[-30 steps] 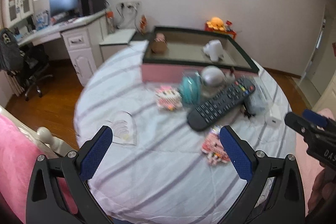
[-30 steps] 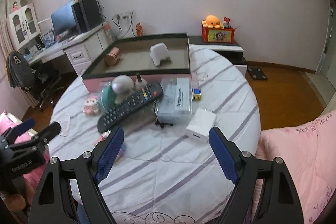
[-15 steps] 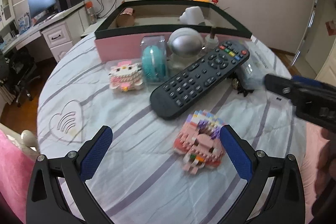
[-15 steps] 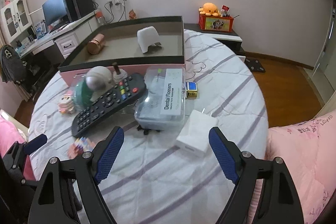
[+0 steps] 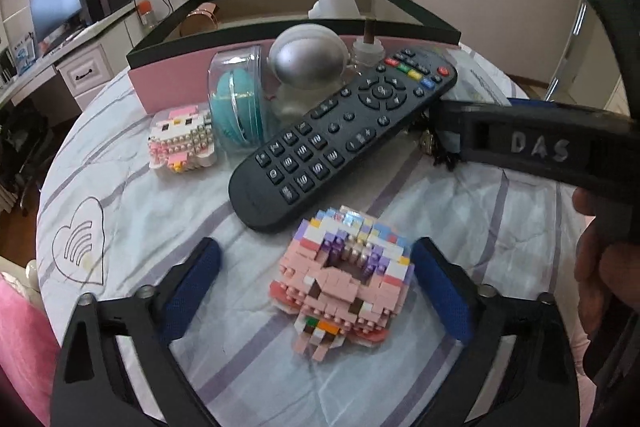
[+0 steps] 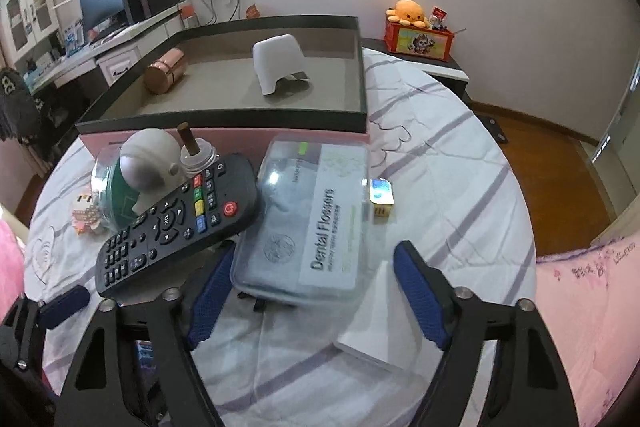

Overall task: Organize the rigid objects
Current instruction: 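Grasp the pixel-block figure with the left gripper while the right grasps the Dental Flossers box, then carry both held objects into the pink box and release them, then withdraw both tools from the box back over the table, then grasp the white charger with the right gripper and lift it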

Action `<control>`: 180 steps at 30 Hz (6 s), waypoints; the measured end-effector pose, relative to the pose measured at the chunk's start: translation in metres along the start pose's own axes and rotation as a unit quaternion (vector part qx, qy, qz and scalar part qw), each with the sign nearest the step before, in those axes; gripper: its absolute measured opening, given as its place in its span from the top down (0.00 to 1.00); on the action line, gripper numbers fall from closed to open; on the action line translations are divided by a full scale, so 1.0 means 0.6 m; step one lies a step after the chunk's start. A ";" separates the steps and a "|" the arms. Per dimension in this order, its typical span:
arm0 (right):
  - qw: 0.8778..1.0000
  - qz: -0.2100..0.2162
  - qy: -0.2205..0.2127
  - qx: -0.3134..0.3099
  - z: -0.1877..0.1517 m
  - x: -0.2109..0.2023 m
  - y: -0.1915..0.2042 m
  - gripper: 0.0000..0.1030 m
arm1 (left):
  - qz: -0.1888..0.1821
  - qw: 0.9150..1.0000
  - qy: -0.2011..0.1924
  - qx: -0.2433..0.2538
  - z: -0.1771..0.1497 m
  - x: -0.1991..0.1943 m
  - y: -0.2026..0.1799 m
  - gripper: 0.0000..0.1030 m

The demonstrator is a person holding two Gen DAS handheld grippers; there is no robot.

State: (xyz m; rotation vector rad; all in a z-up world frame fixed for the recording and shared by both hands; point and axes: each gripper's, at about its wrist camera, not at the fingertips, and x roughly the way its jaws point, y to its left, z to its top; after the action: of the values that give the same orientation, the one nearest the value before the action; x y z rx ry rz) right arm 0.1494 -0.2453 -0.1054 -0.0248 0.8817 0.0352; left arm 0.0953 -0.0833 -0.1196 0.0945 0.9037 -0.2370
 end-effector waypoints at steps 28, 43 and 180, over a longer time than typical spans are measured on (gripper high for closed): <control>0.998 0.043 -0.018 0.043 -0.029 -0.056 -0.025 0.41 | -0.041 0.997 -0.037 -0.049 0.014 -0.071 0.064 0.49; 0.998 0.029 -0.032 0.038 -0.037 -0.067 -0.026 0.41 | -0.034 0.997 -0.048 -0.049 0.022 -0.088 0.069 0.49; 0.996 -0.022 -0.020 0.085 -0.090 -0.063 -0.068 0.18 | 0.037 0.995 -0.079 -0.054 0.010 -0.114 0.053 0.00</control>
State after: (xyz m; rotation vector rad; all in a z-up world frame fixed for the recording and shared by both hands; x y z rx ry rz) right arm 0.0853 -0.2889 -0.1103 0.1146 0.8414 -0.0793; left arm 0.0668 -0.0425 -0.0627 0.0093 0.7524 -0.1238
